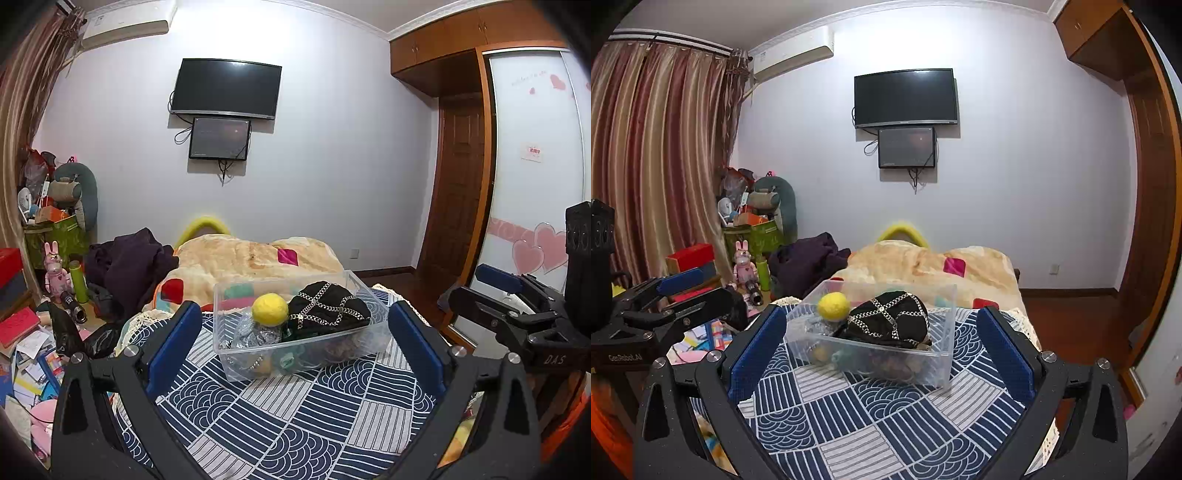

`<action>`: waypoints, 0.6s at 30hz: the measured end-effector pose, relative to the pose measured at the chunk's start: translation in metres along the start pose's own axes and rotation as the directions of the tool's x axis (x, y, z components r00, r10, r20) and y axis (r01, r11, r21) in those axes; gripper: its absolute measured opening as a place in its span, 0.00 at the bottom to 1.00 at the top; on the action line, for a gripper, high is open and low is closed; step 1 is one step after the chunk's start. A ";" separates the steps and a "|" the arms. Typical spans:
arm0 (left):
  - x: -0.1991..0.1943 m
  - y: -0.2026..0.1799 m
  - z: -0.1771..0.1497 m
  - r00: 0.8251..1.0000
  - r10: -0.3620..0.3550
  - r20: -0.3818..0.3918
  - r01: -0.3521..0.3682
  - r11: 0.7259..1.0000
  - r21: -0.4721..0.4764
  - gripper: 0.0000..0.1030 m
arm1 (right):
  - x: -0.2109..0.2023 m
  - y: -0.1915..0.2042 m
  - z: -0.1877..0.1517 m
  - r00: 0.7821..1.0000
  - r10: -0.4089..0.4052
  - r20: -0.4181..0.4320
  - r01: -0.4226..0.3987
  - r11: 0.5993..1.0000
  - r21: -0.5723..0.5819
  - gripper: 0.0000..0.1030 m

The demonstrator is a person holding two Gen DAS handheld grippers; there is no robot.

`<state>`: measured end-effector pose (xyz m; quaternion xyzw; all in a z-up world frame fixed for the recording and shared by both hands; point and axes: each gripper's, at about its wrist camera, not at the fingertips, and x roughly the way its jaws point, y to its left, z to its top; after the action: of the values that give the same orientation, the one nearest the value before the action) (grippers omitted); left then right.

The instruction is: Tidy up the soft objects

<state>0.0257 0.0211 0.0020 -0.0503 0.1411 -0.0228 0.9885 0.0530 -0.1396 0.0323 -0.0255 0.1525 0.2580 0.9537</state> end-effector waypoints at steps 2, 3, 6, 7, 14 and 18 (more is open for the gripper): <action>0.000 0.000 0.000 1.000 0.001 0.001 -0.001 1.000 0.001 0.99 | -0.001 0.000 0.000 1.000 0.001 0.001 -0.001 1.000 -0.001 1.00; 0.001 0.000 0.000 1.000 0.001 0.000 -0.001 1.000 0.001 0.99 | 0.000 0.000 0.000 1.000 0.000 0.001 0.000 1.000 0.000 1.00; 0.001 0.001 -0.001 1.000 -0.003 -0.003 0.003 1.000 0.001 0.99 | -0.001 0.000 0.001 1.000 0.002 0.001 -0.002 1.000 0.003 1.00; 0.000 0.001 -0.001 1.000 -0.004 -0.003 0.004 1.000 0.001 0.99 | -0.001 0.000 0.001 1.000 0.003 0.003 -0.003 1.000 0.003 1.00; 0.000 0.001 -0.001 1.000 -0.008 -0.003 0.008 1.000 0.000 0.99 | -0.003 0.002 0.000 1.000 0.003 0.007 -0.003 1.000 0.002 1.00; 0.000 0.001 -0.002 1.000 -0.006 -0.003 0.006 1.000 0.002 0.99 | -0.003 0.001 0.000 1.000 0.004 0.006 -0.004 1.000 0.002 1.00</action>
<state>0.0250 0.0218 0.0005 -0.0497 0.1426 -0.0258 0.9882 0.0497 -0.1399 0.0334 -0.0234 0.1499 0.2601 0.9536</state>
